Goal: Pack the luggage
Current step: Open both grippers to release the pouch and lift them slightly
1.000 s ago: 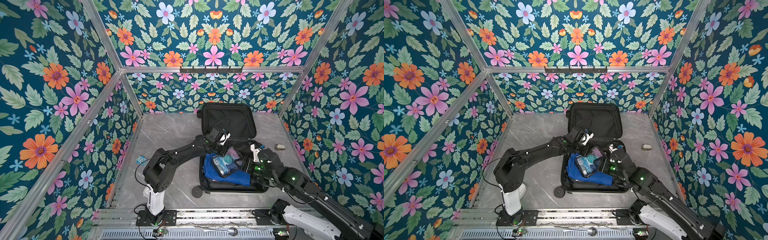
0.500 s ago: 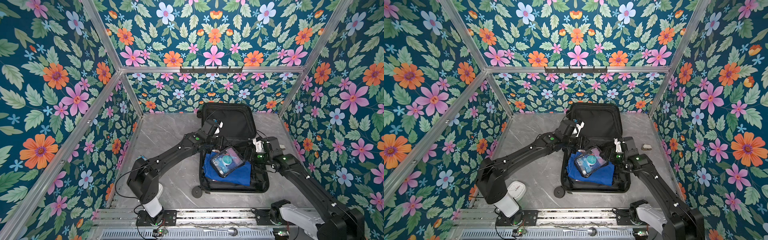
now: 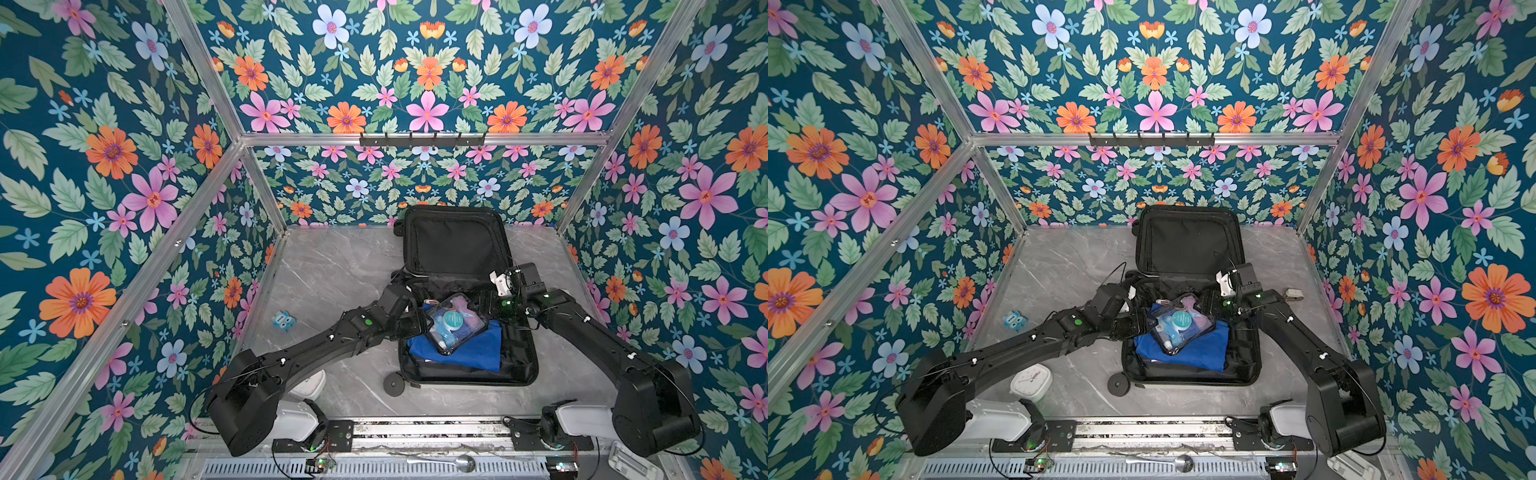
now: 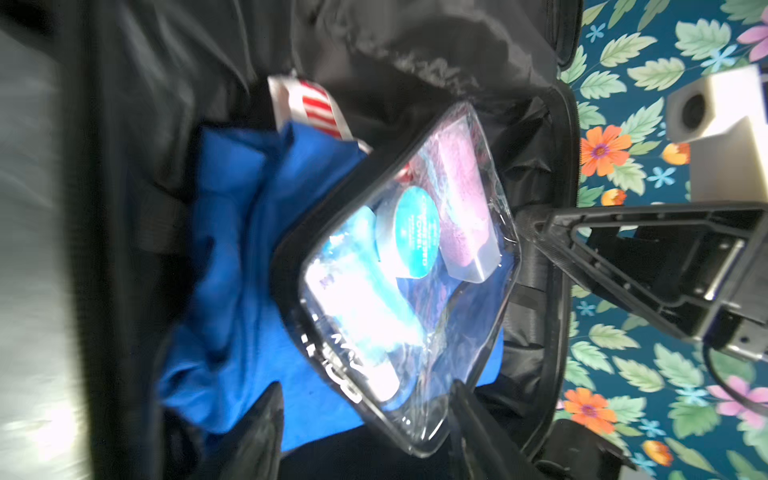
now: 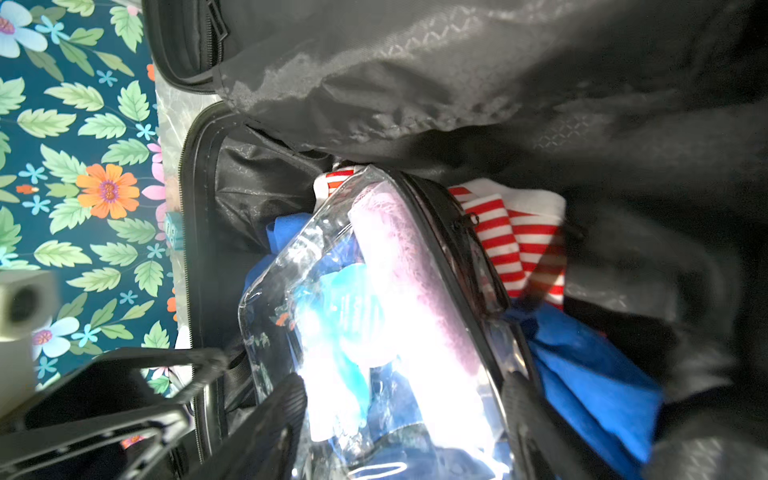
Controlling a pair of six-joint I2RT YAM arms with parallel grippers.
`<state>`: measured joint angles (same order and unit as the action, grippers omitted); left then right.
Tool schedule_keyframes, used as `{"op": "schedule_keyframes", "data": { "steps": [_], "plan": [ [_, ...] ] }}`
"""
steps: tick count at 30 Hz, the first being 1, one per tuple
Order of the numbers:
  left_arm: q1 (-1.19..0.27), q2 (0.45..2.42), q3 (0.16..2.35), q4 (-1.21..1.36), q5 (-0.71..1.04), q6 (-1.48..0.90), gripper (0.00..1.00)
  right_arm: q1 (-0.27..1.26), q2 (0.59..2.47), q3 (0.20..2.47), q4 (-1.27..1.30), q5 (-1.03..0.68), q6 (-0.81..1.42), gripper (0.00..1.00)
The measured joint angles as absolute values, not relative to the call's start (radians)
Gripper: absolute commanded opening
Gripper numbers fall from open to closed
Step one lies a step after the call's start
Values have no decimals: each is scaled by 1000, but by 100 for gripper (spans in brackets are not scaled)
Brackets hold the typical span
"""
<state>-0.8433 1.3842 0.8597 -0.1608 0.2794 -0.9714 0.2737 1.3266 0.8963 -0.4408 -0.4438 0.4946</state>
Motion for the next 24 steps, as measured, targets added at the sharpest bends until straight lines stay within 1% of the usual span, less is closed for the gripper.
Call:
{"op": "schedule_keyframes", "data": {
  "steps": [4,9,14,15,17,20,22,23,24],
  "plan": [
    [-854,1446,847,-88,307,-1007,62,274,1327,890,-429,-453,494,73],
    [-860,1494,844,-33,324,-1022,61,274,1323,888,-442,-423,486,79],
    [-862,1515,841,-8,326,-1025,57,274,1339,903,-471,-388,465,79],
    [-862,1520,841,-3,326,-1025,56,274,1349,908,-471,-387,463,77],
    [-862,1531,842,6,325,-1025,53,274,1370,916,-471,-388,460,68],
    [-862,1548,852,7,321,-1024,46,274,1398,923,-471,-389,453,52],
    [-862,1561,860,2,314,-1023,38,272,1408,925,-469,-389,450,40],
    [-862,1567,865,-3,313,-1021,34,272,1409,925,-469,-389,450,36],
    [-861,1573,872,-10,310,-1020,29,272,1407,925,-469,-391,450,31]
  ]
}}
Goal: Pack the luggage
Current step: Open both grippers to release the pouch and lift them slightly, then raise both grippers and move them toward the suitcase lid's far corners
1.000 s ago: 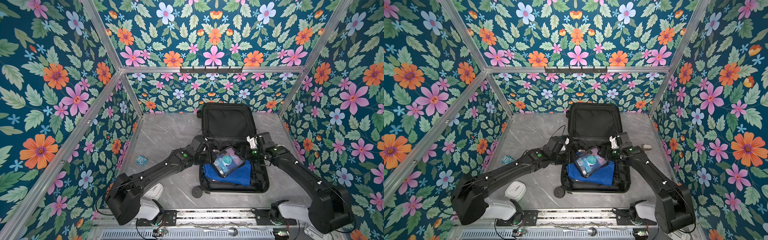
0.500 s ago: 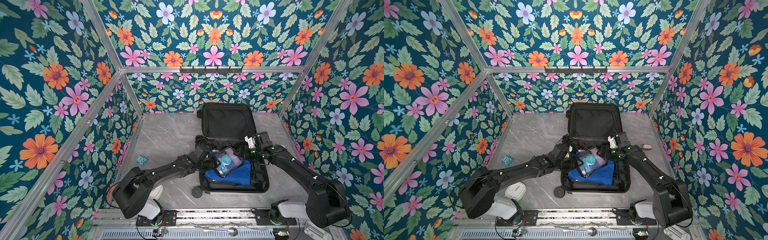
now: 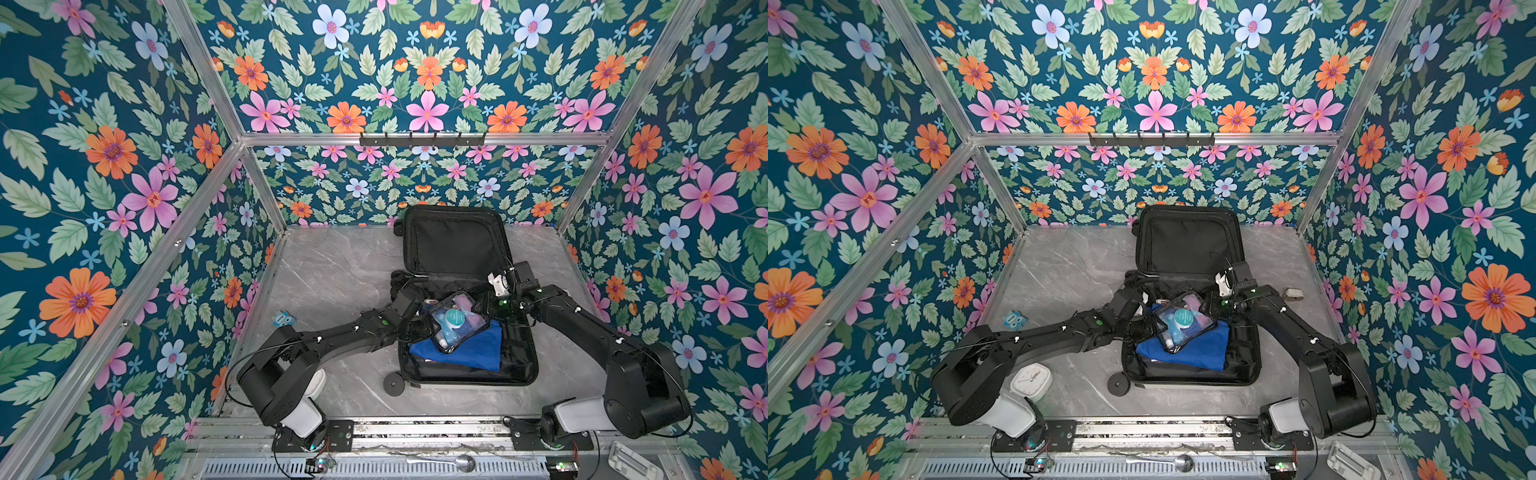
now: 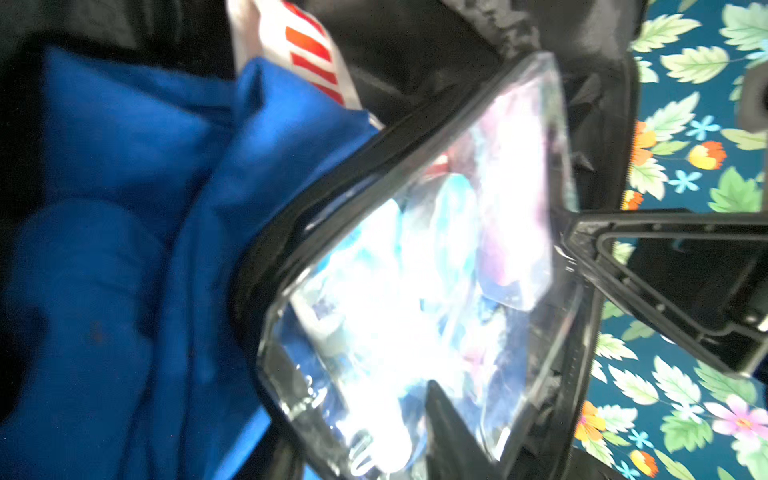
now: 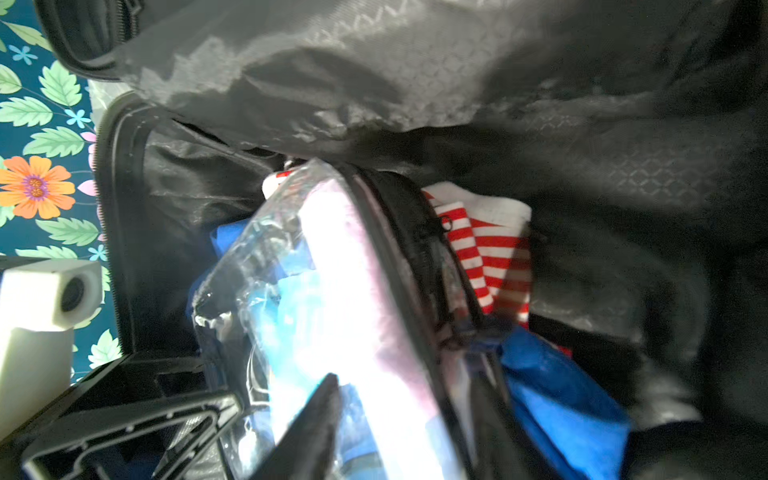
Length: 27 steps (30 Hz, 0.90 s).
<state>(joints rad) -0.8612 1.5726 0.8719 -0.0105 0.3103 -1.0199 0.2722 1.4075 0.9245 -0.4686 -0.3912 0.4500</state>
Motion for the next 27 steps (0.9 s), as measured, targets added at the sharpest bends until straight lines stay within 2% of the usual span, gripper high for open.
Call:
{"op": "schedule_keyframes", "data": {
  "steps": [4,10,19,23,27],
  "plan": [
    [-859,1579,918,-59,287,-994,12,272,1353,924,-469,-418,465,17],
    [-857,1556,1019,-190,233,-914,2,299,1189,895,-469,-441,527,10],
    [-846,1489,1031,-326,217,-832,0,519,976,727,-476,-365,699,6],
    [-848,1483,986,-320,253,-831,0,541,937,640,-466,-353,763,9],
    [-849,1489,925,-278,275,-834,0,543,977,596,-445,-347,782,12]
  ]
}}
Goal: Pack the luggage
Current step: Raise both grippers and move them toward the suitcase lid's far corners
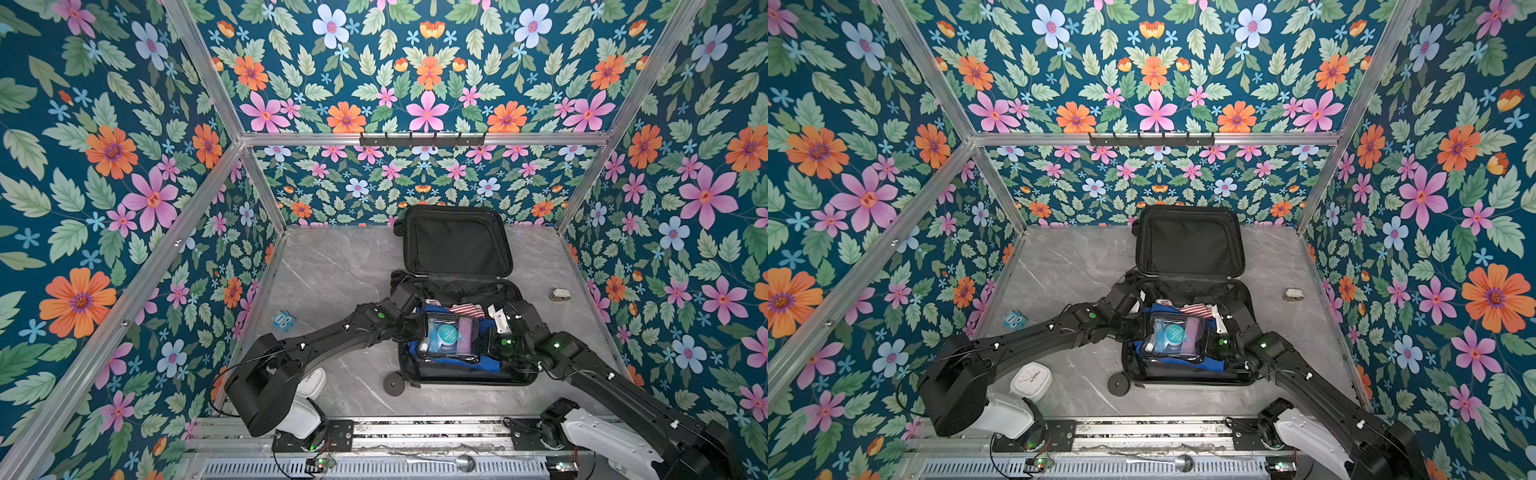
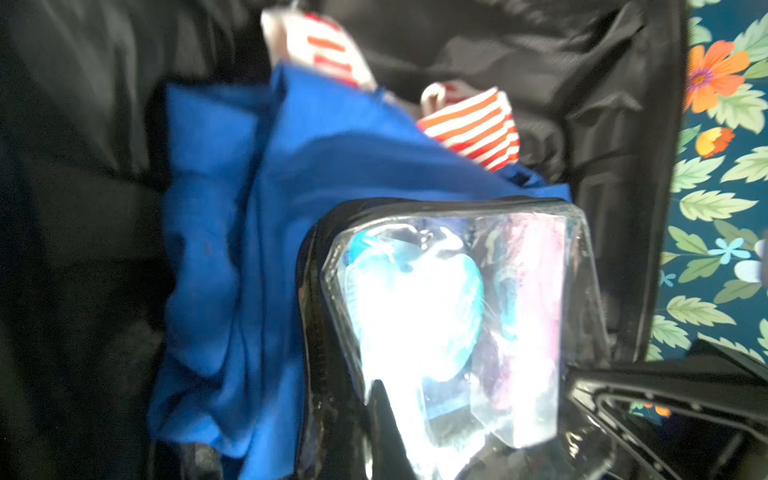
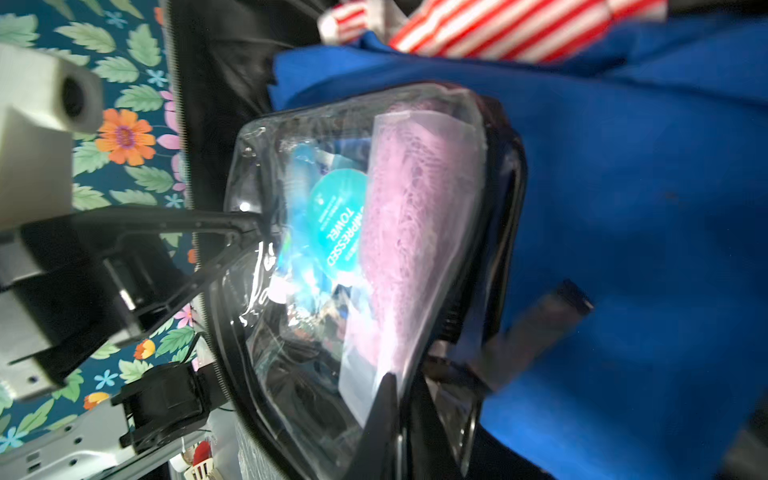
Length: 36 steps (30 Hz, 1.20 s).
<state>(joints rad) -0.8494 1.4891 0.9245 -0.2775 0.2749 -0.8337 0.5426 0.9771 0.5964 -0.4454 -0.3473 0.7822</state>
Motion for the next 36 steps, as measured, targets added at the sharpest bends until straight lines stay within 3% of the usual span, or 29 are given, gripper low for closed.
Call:
{"op": "schedule_keyframes", "data": {
  "steps": [3,9,12,17,23,27,36],
  "plan": [
    [-848,1500,901,-250,275,-839,6,542,1047,607,-440,-335,786,24],
    [-846,1458,918,-279,241,-835,49,542,1056,670,-517,-280,779,62],
    [-843,1414,985,-328,204,-808,60,538,991,727,-587,-251,756,75],
    [-794,1383,1087,-403,178,-738,62,470,918,817,-691,-224,711,79],
    [-588,1419,1184,-451,182,-624,62,438,958,886,-728,-257,672,78],
    [-488,1538,1317,-441,208,-551,62,414,1021,939,-739,-259,648,84],
    [-404,1967,1747,-400,249,-397,61,-2,1234,1124,-678,-371,613,87]
  ]
}}
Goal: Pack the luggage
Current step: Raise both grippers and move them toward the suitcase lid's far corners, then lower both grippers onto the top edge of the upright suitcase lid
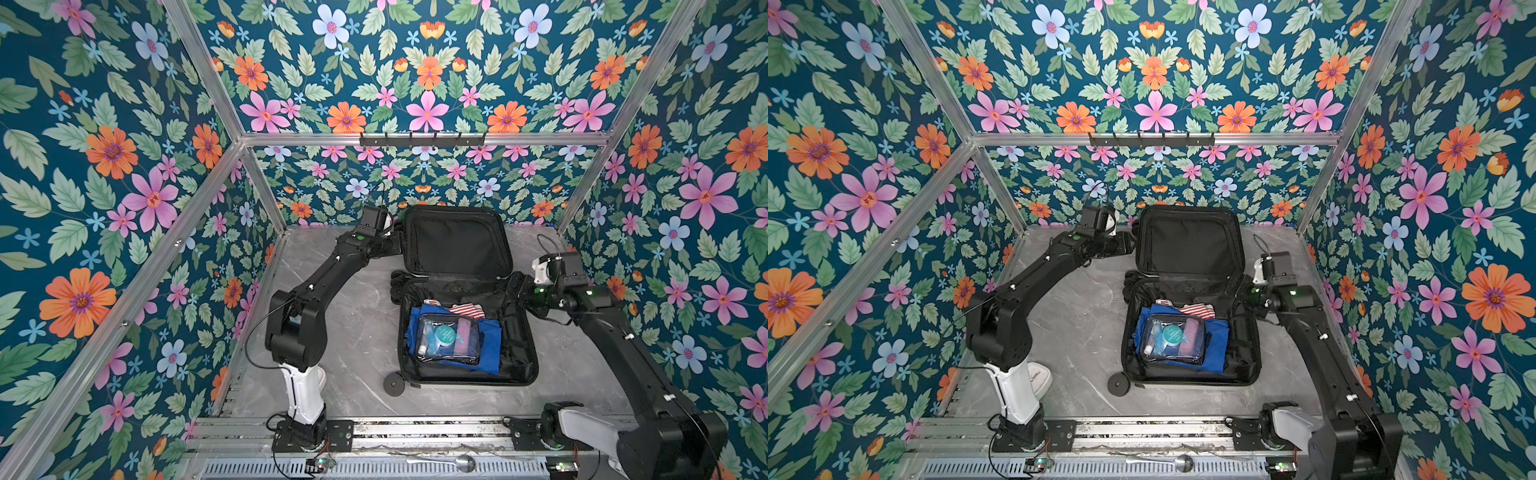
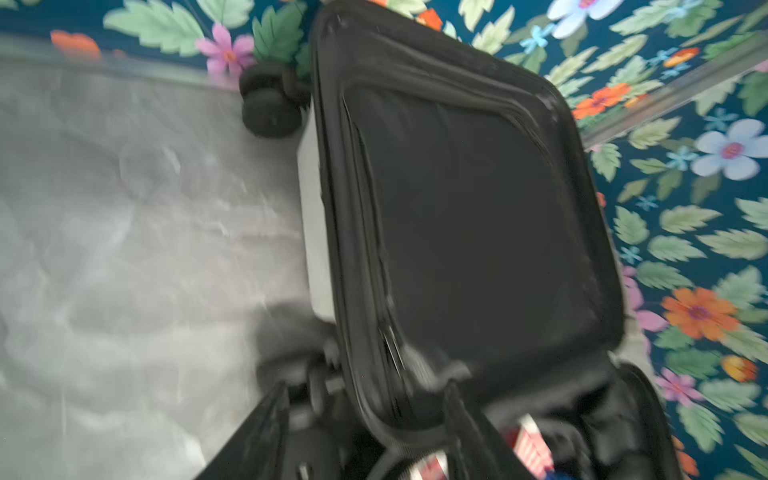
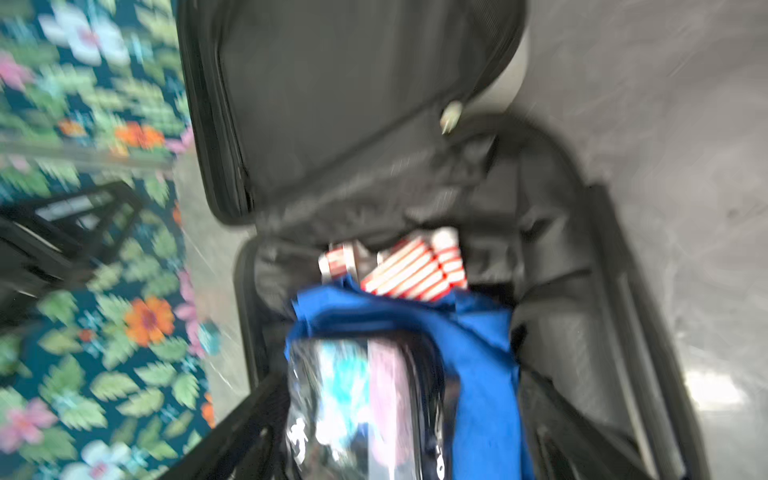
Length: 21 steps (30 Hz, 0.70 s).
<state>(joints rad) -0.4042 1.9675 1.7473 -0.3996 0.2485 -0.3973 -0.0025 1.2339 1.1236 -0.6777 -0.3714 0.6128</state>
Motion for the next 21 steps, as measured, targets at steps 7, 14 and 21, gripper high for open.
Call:
{"op": "schedule_keyframes", "data": {
  "steps": [7,14,21],
  "plan": [
    [-352,2179,1970,-377,231,-339,60,-144,1618,1450,-602,-410,587,81],
    [-332,2279,2038,-246,278,-335,62,-149,1991,1809,-581,-435,538,76],
    [-334,2395,2133,-128,309,-336,64,-150,2297,2150,-602,-449,495,73]
  ]
}}
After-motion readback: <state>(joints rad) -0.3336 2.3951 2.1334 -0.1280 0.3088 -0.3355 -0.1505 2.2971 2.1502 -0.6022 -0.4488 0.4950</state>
